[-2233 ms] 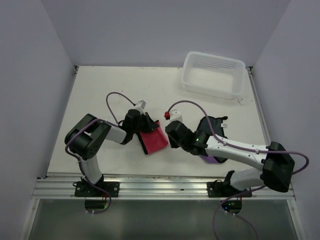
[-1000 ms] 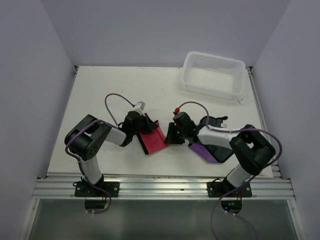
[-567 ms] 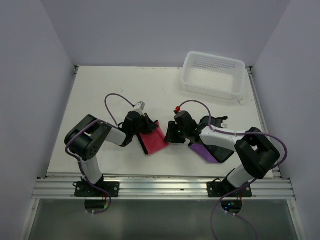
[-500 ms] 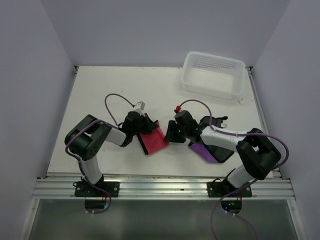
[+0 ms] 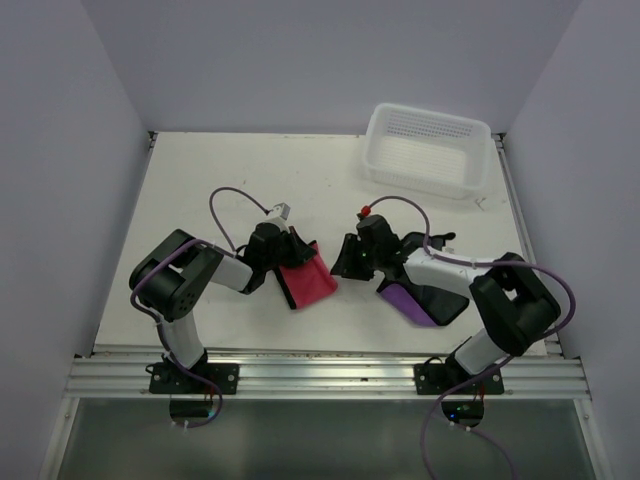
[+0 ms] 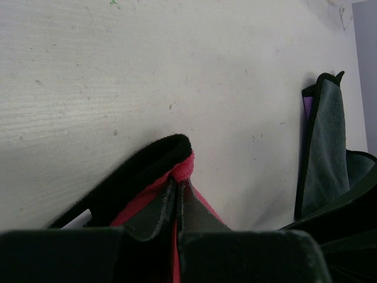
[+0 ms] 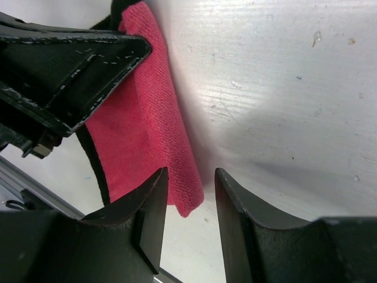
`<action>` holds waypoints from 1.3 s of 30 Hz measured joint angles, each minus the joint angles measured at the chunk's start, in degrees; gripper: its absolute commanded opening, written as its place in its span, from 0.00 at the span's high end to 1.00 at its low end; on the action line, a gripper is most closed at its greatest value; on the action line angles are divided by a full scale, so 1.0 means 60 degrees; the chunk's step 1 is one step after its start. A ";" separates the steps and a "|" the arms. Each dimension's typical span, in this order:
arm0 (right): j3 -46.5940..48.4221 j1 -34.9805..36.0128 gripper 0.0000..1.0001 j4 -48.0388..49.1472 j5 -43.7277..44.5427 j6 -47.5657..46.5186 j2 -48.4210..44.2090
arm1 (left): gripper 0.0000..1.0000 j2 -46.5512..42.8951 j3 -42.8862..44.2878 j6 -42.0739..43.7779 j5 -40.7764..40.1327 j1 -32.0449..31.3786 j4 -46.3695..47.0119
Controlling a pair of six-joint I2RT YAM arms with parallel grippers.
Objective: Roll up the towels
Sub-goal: Roll the towel
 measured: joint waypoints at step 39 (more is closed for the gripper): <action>-0.0506 0.0452 0.78 0.1716 -0.0736 0.0022 0.1195 | 1.00 -0.0051 -0.0197 -0.0095 -0.0087 -0.0007 0.0233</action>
